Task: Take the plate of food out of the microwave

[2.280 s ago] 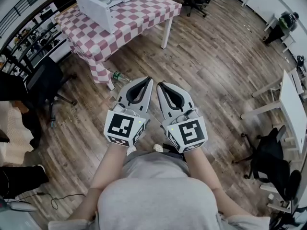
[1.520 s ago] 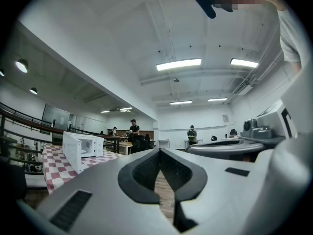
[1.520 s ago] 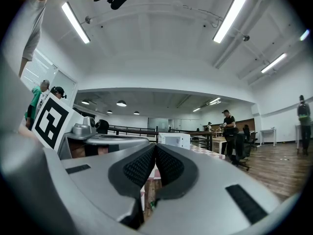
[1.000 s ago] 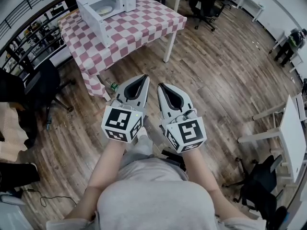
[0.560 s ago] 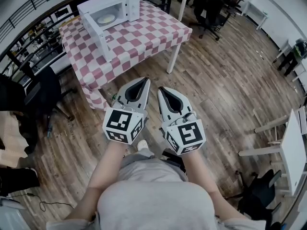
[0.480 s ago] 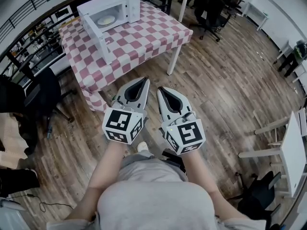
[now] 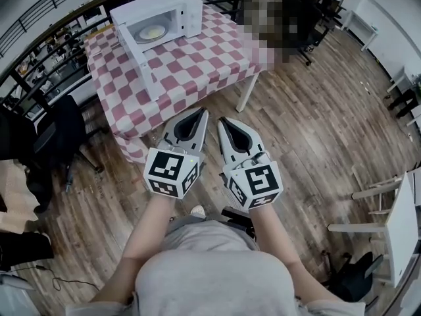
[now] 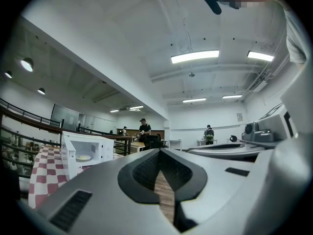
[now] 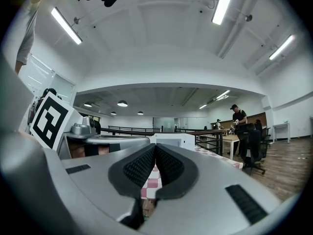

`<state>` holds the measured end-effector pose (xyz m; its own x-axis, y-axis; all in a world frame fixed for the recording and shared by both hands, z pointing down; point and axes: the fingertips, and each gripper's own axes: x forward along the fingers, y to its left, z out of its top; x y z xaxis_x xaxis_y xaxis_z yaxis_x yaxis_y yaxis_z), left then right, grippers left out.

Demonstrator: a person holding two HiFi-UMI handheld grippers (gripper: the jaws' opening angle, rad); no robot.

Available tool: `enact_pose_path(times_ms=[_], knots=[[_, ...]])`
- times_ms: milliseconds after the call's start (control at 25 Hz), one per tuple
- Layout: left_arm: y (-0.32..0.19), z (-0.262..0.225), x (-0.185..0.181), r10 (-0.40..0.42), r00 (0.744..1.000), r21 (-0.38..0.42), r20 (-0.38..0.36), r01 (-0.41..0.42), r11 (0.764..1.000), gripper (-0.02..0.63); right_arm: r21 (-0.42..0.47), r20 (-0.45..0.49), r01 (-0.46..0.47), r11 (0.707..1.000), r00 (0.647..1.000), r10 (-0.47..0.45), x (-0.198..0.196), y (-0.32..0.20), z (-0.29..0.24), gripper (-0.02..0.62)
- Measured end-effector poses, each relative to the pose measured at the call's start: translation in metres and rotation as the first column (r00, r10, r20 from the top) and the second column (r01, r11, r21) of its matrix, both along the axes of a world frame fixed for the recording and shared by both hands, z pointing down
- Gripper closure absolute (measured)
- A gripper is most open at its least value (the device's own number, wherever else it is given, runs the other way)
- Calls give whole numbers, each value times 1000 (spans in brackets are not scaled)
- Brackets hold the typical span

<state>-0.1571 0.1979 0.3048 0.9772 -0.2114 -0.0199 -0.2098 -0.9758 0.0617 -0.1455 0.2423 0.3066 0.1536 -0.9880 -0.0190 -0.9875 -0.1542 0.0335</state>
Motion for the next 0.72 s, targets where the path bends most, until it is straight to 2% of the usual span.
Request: enact_pose_path(times_ms=[400,720], knots=[[-55,-4,17,-52,999,3,-2,52,999,603,-4,11,29,1000,1000,-29,20,-53,-1,571],[-94,0,38,-121,993,-31,-12,121,992,603,2,7,88,996,996,-88,45,-88,-3,571]])
